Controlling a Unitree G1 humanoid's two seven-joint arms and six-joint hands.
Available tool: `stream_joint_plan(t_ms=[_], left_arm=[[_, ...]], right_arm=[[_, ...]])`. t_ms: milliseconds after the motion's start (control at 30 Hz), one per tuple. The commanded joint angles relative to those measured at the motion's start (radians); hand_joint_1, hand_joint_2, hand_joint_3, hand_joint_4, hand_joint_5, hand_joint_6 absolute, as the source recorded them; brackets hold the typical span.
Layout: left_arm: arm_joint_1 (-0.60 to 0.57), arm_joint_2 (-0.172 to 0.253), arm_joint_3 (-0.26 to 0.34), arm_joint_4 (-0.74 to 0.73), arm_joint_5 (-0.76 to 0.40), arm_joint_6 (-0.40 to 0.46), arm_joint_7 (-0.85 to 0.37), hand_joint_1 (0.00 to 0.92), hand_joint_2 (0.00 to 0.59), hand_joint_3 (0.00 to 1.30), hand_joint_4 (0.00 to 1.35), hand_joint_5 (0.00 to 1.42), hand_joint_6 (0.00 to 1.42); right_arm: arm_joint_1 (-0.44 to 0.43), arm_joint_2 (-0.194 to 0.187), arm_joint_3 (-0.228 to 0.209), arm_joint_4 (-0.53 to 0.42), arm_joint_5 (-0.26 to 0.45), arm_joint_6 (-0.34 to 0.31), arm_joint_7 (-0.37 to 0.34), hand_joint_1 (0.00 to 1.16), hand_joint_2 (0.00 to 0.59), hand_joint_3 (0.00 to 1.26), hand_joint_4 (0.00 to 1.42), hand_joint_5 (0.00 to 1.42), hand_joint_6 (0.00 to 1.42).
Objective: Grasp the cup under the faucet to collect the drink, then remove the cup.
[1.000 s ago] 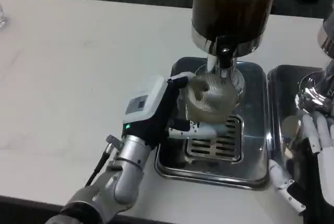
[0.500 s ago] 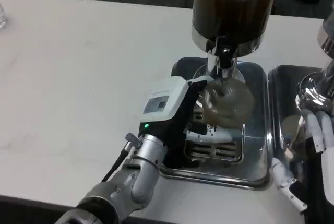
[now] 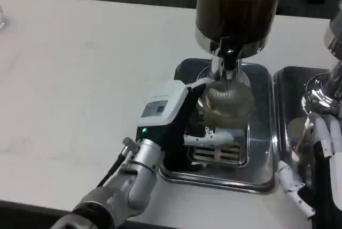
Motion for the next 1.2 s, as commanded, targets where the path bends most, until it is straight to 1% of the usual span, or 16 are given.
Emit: stream_joint_plan(t_ms=[33, 133, 200, 300, 433, 467, 533, 600, 700, 833, 1000, 1033, 1133, 1167, 1200], left_arm=[[0.014, 0.012, 0.000, 0.004, -0.002, -0.019, -0.015, 0.316, 0.047, 0.29, 0.46, 0.66, 0.71], [0.014, 0.014, -0.001, 0.002, -0.001, -0.023, -0.015, 0.304, 0.045, 0.26, 0.46, 0.63, 0.67], [0.016, 0.015, -0.001, 0.000, -0.002, -0.026, -0.013, 0.265, 0.038, 0.22, 0.44, 0.60, 0.65], [0.021, 0.017, 0.001, -0.003, -0.003, -0.032, -0.011, 0.222, 0.028, 0.20, 0.42, 0.58, 0.62], [0.038, 0.023, 0.006, -0.014, -0.008, -0.058, 0.001, 0.190, 0.018, 0.20, 0.46, 0.62, 0.63], [0.044, 0.027, 0.007, -0.020, -0.007, -0.065, 0.009, 0.149, 0.010, 0.21, 0.47, 0.63, 0.63], [0.068, 0.045, 0.026, -0.044, -0.020, -0.092, 0.040, 0.111, 0.002, 0.24, 0.48, 0.64, 0.63], [0.094, 0.066, 0.056, -0.067, -0.045, -0.123, 0.062, 0.092, 0.000, 0.25, 0.49, 0.64, 0.63], [0.111, 0.083, 0.079, -0.093, -0.053, -0.148, 0.078, 0.021, 0.000, 0.28, 0.51, 0.66, 0.62], [0.145, 0.094, 0.131, -0.120, -0.096, -0.193, 0.093, 0.000, 0.000, 0.31, 0.54, 0.69, 0.59], [0.188, 0.112, 0.179, -0.163, -0.117, -0.198, 0.102, 0.000, 0.000, 0.33, 0.55, 0.70, 0.58], [0.200, 0.117, 0.191, -0.167, -0.126, -0.199, 0.095, 0.000, 0.000, 0.32, 0.55, 0.68, 0.57], [0.242, 0.156, 0.219, -0.196, -0.151, -0.212, 0.058, 0.000, 0.000, 0.31, 0.52, 0.64, 0.52], [0.254, 0.170, 0.229, -0.213, -0.162, -0.220, 0.035, 0.000, 0.000, 0.31, 0.50, 0.60, 0.49], [0.262, 0.177, 0.237, -0.226, -0.169, -0.225, 0.018, 0.000, 0.000, 0.27, 0.43, 0.53, 0.43]], right_arm=[[-0.012, -0.020, -0.001, 0.009, -0.007, -0.017, -0.014, 0.14, 0.436, 0.05, 0.00, 0.00, 0.06], [-0.017, -0.021, -0.002, 0.012, -0.003, -0.019, -0.011, 0.14, 0.440, 0.05, 0.00, 0.00, 0.06], [-0.019, -0.022, -0.002, 0.014, -0.002, -0.020, -0.010, 0.14, 0.442, 0.05, 0.00, 0.00, 0.06], [-0.020, -0.023, 0.000, 0.017, 0.000, -0.021, -0.008, 0.13, 0.443, 0.05, 0.00, 0.00, 0.06], [-0.024, -0.028, 0.001, 0.022, 0.006, -0.029, -0.010, 0.13, 0.447, 0.05, 0.00, 0.00, 0.06], [-0.025, -0.029, 0.001, 0.023, 0.007, -0.030, -0.010, 0.14, 0.448, 0.05, 0.00, 0.00, 0.06], [-0.028, -0.030, -0.002, 0.025, 0.011, -0.032, -0.008, 0.14, 0.449, 0.05, 0.00, 0.00, 0.06], [-0.031, -0.032, -0.004, 0.029, 0.016, -0.034, -0.006, 0.14, 0.448, 0.05, 0.00, 0.00, 0.06], [-0.042, -0.041, -0.004, 0.039, 0.024, -0.041, 0.002, 0.14, 0.447, 0.05, 0.00, 0.00, 0.06], [-0.056, -0.049, -0.002, 0.048, 0.031, -0.051, -0.006, 0.14, 0.447, 0.06, 0.00, 0.00, 0.06], [-0.050, -0.062, 0.000, 0.051, 0.026, -0.064, -0.013, 0.14, 0.446, 0.06, 0.00, 0.00, 0.06], [-0.051, -0.064, 0.000, 0.052, 0.026, -0.068, -0.014, 0.14, 0.446, 0.06, 0.00, 0.00, 0.06], [-0.055, -0.071, 0.003, 0.051, 0.021, -0.075, -0.019, 0.14, 0.441, 0.06, 0.00, 0.00, 0.04], [-0.057, -0.073, 0.004, 0.052, 0.020, -0.076, -0.019, 0.14, 0.440, 0.06, 0.00, 0.00, 0.04], [-0.059, -0.076, 0.006, 0.055, 0.019, -0.078, -0.019, 0.14, 0.440, 0.06, 0.00, 0.00, 0.04]])
